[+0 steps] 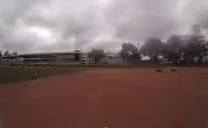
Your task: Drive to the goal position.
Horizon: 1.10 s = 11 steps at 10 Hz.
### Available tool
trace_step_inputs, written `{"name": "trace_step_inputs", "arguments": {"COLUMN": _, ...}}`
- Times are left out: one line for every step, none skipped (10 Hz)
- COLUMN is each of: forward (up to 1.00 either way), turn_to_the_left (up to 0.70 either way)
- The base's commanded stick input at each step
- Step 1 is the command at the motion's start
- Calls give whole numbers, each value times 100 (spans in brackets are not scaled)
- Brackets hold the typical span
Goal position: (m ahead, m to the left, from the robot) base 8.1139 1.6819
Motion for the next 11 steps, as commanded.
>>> {"name": "trace_step_inputs", "arguments": {"forward": 70, "turn_to_the_left": 0}}
{"name": "trace_step_inputs", "arguments": {"forward": 70, "turn_to_the_left": 0}}
{"name": "trace_step_inputs", "arguments": {"forward": 70, "turn_to_the_left": 0}}
{"name": "trace_step_inputs", "arguments": {"forward": 70, "turn_to_the_left": 0}}
{"name": "trace_step_inputs", "arguments": {"forward": 70, "turn_to_the_left": 0}}
{"name": "trace_step_inputs", "arguments": {"forward": 70, "turn_to_the_left": 0}}
{"name": "trace_step_inputs", "arguments": {"forward": 70, "turn_to_the_left": 0}}
{"name": "trace_step_inputs", "arguments": {"forward": 70, "turn_to_the_left": 0}}
{"name": "trace_step_inputs", "arguments": {"forward": 70, "turn_to_the_left": 0}}
{"name": "trace_step_inputs", "arguments": {"forward": 70, "turn_to_the_left": 0}}
{"name": "trace_step_inputs", "arguments": {"forward": 70, "turn_to_the_left": 0}}
